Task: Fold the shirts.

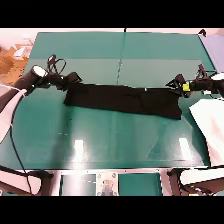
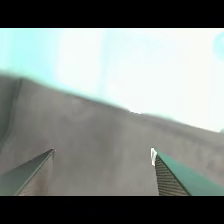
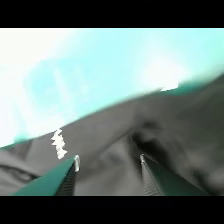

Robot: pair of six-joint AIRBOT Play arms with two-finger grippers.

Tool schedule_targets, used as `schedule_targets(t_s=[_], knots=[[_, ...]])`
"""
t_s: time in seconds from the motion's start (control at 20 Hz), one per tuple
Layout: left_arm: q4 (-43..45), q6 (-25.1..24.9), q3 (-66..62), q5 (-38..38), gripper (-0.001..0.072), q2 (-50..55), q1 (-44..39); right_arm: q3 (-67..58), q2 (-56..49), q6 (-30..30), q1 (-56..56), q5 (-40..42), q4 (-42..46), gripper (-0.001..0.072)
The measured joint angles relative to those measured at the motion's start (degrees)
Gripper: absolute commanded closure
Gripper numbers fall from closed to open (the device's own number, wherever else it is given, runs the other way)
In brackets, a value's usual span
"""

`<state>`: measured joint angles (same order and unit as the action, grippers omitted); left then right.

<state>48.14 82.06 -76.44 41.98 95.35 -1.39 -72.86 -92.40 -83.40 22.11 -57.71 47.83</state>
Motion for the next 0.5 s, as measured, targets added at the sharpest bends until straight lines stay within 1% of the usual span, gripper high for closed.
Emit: schedule_targets(t_s=[0.3, 0.4, 0.5], knots=[[0.4, 0.7, -9.9, 14.4, 0.0005, 1.2, 6.9, -4.6, -3.2, 8.0, 8.7, -11.5, 5.1, 0.0138], [0.0, 0.8, -11.3, 18.9, 0.0006, 1.2, 8.0, -5.0, -5.0, 9.8, 10.9, -13.8, 5.8, 0.0138], [0.2, 1.0, -12.1, 21.3, 0.0006, 1.3, 8.8, -5.2, -7.2, 11.4, 11.9, -15.3, 6.2, 0.0138]])
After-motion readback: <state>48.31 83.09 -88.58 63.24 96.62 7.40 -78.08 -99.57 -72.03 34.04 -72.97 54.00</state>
